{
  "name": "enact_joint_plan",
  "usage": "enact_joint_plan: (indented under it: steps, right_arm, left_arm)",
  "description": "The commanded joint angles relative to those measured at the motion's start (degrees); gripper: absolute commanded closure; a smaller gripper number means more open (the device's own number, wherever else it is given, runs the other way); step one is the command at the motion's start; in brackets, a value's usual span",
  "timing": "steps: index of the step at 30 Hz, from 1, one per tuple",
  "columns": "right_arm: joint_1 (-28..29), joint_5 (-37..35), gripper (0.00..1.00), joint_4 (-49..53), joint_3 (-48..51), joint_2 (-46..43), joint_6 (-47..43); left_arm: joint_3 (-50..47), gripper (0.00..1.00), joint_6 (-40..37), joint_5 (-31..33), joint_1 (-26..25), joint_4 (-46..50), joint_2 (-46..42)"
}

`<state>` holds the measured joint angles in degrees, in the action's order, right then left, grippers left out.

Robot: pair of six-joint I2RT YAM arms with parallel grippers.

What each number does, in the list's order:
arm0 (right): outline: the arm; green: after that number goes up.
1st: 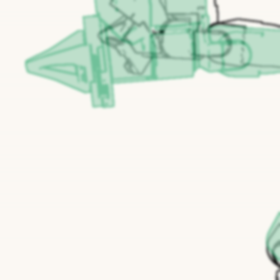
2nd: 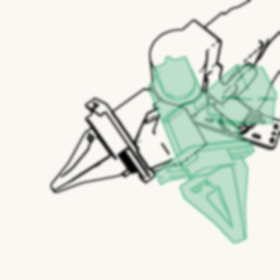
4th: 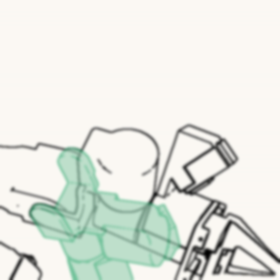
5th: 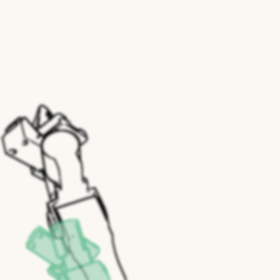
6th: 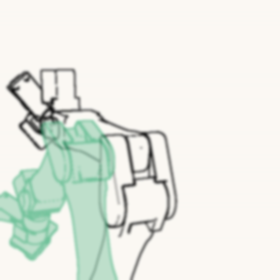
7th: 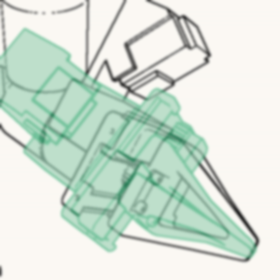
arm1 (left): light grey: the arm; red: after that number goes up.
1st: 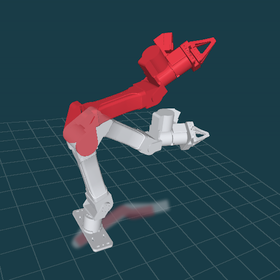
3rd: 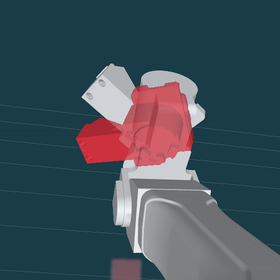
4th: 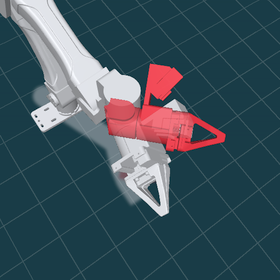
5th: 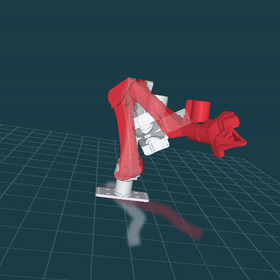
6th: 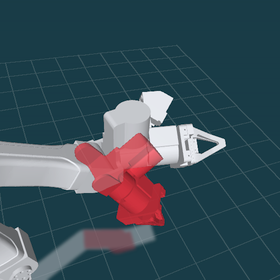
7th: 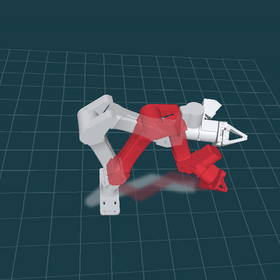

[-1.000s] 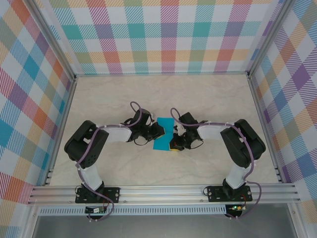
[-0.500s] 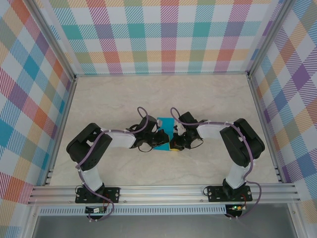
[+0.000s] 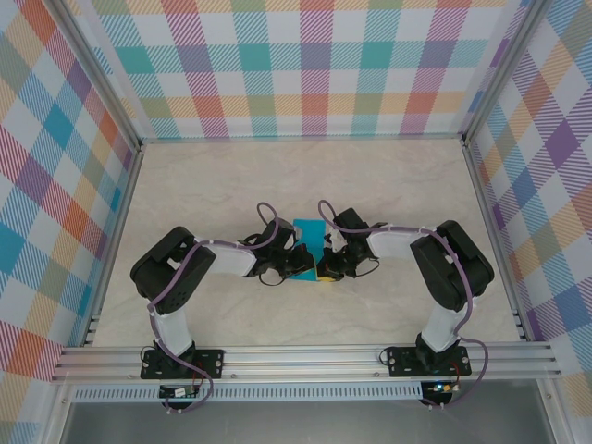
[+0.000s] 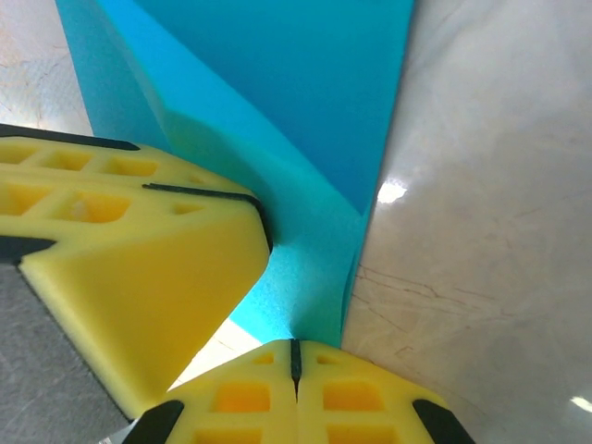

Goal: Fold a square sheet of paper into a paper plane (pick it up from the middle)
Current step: Fold the triangle a second time at the center of the table.

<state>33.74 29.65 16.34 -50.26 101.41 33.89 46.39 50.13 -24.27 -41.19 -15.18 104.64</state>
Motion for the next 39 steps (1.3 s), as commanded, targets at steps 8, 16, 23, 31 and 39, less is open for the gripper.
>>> enact_joint_plan:
  steps: [8, 16, 23, 31, 39]
  right_arm:
    - [0.15, -1.51, 0.97, -0.68, -2.57, 0.14, 0.87]
    - [0.18, 0.28, 0.97, -4.30, -0.83, -3.42, 1.62]
    - [0.23, -0.42, 0.97, -4.67, -0.29, -3.85, 1.27]
    - [0.19, -1.79, 0.99, -3.70, -0.37, 0.84, 0.42]
    - [0.38, -6.83, 0.99, 1.24, -0.72, 3.54, -1.92]
  left_arm:
    - [-1.04, 0.97, -0.04, 2.46, -0.74, 3.78, 0.92]
    - [-1.15, 0.97, 0.14, 2.48, -0.75, 3.60, 1.08]
    - [-1.04, 0.98, 0.14, 2.52, -0.80, 3.58, 1.11]
    - [-0.78, 0.98, 0.14, 2.48, -0.75, 3.49, 1.17]
    - [-0.91, 0.98, -0.50, 3.29, -0.56, 3.47, 0.69]
